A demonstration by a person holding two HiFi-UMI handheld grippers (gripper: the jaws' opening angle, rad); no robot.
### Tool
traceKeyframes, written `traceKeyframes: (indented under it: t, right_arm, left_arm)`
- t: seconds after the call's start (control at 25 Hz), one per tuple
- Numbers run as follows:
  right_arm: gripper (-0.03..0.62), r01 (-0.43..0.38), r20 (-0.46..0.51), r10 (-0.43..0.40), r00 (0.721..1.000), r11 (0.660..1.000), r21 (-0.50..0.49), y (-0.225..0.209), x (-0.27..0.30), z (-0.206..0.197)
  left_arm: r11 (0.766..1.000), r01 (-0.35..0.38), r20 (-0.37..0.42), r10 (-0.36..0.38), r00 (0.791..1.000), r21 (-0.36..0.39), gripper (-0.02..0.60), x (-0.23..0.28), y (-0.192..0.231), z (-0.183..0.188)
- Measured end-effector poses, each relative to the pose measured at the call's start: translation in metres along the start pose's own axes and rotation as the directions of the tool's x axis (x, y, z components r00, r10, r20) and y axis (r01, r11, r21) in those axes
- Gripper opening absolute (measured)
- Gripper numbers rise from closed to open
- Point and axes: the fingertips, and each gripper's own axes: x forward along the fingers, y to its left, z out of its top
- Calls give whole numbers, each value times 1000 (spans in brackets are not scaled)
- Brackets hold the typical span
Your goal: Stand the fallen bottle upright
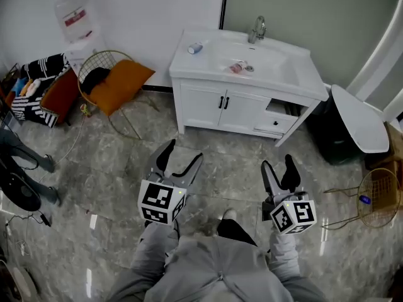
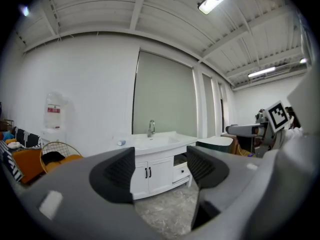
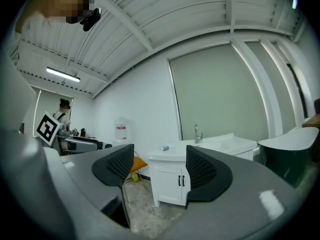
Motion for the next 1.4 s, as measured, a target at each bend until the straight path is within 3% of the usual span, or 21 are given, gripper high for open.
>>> traceKeyframes:
  t: [0.28, 0.88, 1.4]
  right_arm:
    - [327, 1, -19, 0, 1000, 999, 39, -30, 54, -18]
    - [327, -151, -26, 153, 988, 985, 80, -138, 267, -16]
    - [327, -107, -19, 109, 994, 991, 85, -202, 380, -16]
  left_arm:
    - [1000, 13, -37, -12, 999, 6, 348, 58, 18, -8]
    - [991, -125, -42, 127, 991, 48, 348, 266, 100, 34]
    - [991, -111, -58, 115, 992, 70, 348, 386, 155, 46]
